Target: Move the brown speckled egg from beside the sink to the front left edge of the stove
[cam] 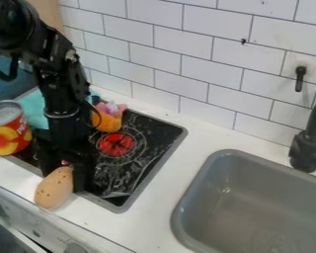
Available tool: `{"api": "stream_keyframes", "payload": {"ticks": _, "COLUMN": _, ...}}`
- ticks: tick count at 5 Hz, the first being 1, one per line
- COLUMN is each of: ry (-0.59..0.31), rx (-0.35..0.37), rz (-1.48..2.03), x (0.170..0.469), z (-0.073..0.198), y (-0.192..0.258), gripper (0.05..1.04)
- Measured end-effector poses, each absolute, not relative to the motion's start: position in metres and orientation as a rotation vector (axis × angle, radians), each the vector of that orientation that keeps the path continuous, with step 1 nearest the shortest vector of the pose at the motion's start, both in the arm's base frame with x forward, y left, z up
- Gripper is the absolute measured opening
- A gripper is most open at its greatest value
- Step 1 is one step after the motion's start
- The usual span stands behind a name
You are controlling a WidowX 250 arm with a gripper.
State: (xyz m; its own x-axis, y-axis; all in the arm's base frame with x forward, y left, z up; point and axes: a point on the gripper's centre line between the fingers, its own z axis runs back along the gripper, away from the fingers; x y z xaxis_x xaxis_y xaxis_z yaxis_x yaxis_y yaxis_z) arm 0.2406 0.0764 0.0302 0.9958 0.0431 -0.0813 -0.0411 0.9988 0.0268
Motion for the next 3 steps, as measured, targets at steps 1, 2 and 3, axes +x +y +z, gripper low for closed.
{"api": "stream_keyframes", "payload": {"ticks": 1, "ry": -0.011, "rx": 0.091, "rz": 0.036, "x": 0.243, "z": 0.075, "y": 0.072, "gripper": 0.999}}
{"api": "stream_keyframes", "payload": {"ticks": 2, "ry": -0.081, "rx": 0.144, "rz": 0.036, "x": 0.244, "z": 0.12, "y": 0.072, "gripper": 0.999}}
{"api": "stream_keyframes", "payload": {"ticks": 3, "ry": -0.138, "rx": 0.134, "rz": 0.012, "x": 0.257, "z": 0.139, "y": 0.07, "gripper": 0.999}}
